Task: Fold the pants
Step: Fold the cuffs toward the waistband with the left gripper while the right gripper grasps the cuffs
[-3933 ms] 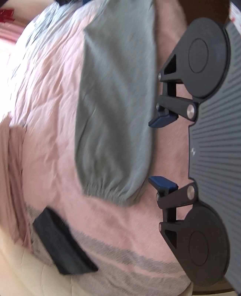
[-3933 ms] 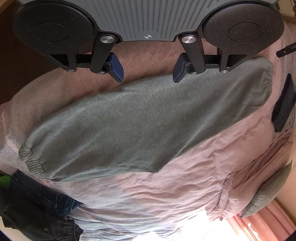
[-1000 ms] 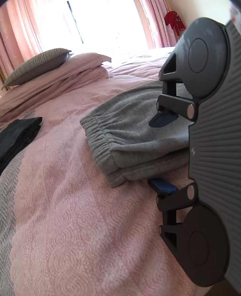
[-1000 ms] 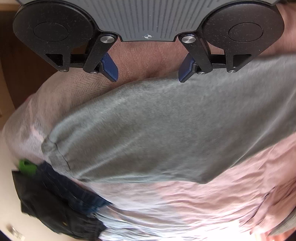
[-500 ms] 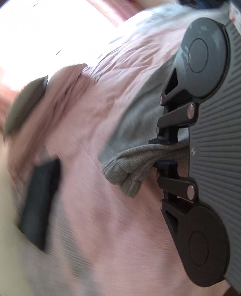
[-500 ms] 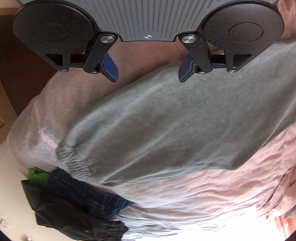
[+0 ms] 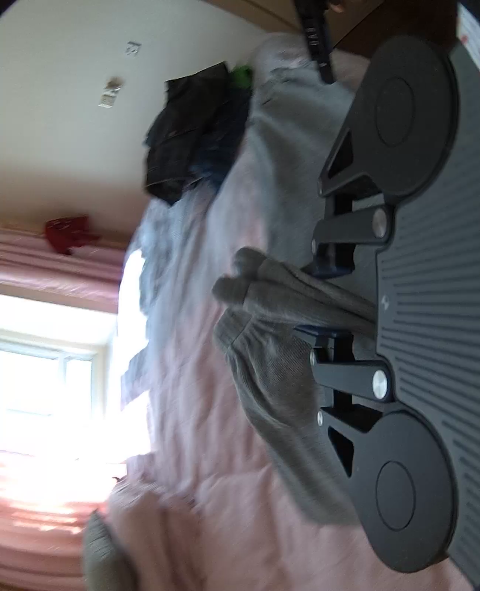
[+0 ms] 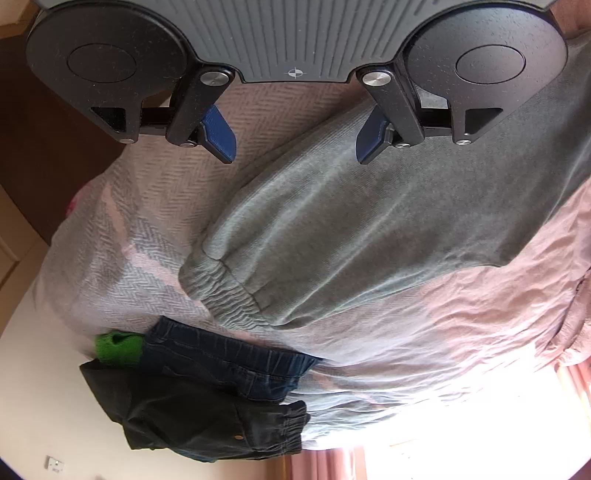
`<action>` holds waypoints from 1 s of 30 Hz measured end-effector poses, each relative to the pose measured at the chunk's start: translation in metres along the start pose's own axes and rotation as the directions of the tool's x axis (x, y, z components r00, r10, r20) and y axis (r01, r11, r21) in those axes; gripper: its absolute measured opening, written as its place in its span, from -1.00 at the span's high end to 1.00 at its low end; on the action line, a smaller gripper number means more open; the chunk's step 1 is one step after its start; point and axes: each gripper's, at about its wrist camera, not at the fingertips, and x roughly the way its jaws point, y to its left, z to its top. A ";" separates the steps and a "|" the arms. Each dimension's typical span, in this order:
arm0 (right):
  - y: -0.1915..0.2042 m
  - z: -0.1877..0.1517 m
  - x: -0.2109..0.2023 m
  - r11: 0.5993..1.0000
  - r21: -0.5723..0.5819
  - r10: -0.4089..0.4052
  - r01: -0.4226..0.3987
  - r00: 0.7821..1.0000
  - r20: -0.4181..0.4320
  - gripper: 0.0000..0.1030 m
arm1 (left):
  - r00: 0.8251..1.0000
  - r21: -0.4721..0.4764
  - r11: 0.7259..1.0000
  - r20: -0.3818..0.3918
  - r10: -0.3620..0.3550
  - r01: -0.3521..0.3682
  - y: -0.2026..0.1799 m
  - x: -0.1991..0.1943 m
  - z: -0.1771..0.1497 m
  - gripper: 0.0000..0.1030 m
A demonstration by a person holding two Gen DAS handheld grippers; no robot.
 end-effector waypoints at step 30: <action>0.123 0.009 0.146 0.606 0.140 0.770 -0.783 0.533 -0.350 0.30 | 0.996 -0.350 0.933 -0.032 0.082 -0.088 0.106 -0.033 -0.078 0.32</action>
